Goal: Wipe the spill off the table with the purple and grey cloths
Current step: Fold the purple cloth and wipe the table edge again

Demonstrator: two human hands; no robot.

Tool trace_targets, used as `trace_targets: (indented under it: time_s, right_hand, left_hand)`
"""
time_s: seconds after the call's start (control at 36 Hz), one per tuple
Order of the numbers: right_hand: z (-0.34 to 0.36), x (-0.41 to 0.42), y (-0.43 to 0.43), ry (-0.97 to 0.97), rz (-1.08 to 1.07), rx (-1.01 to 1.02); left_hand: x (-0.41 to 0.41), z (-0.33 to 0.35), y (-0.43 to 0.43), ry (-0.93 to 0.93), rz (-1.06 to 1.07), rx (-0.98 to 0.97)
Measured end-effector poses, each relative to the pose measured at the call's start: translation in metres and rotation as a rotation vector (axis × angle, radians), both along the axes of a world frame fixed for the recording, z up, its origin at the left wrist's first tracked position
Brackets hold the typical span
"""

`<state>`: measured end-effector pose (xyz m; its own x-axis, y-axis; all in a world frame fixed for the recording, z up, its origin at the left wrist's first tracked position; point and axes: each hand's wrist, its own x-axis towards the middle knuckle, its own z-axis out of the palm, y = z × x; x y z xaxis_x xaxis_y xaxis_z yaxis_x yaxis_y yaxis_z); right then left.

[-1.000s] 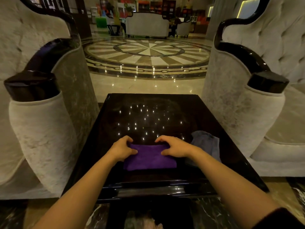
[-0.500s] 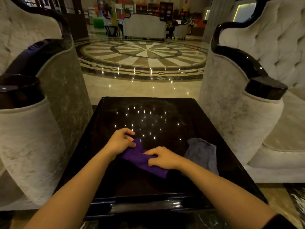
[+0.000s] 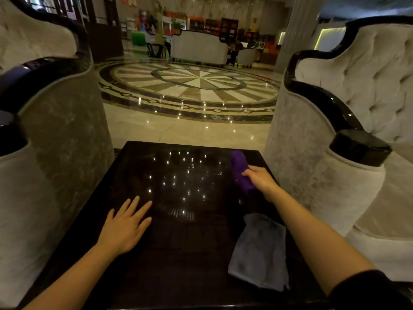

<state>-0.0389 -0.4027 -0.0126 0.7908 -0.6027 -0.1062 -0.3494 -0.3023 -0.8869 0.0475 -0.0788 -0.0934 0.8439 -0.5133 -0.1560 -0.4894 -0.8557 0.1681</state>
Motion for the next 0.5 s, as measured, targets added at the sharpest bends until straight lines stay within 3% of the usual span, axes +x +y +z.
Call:
trace_targets:
  time_s: [0.11,0.19,0.31,0.5]
  right_hand:
    - [-0.014,0.018,-0.038,0.29,-0.016,-0.498]
    - [-0.027,0.022,-0.048,0.471,-0.02,-0.7]
    - [-0.052,0.021,-0.045,0.724,0.078,-0.642]
    - [-0.055,0.008,-0.048,0.666,0.097,-0.477]
  left_hand:
    - [0.001,-0.01,0.001,0.026,-0.013,0.059]
    - [0.003,-0.013,0.001,0.018,-0.011,0.059]
    - [0.004,-0.013,0.002,0.018,-0.01,0.074]
    - [0.003,-0.012,0.002,0.033,-0.013,0.064]
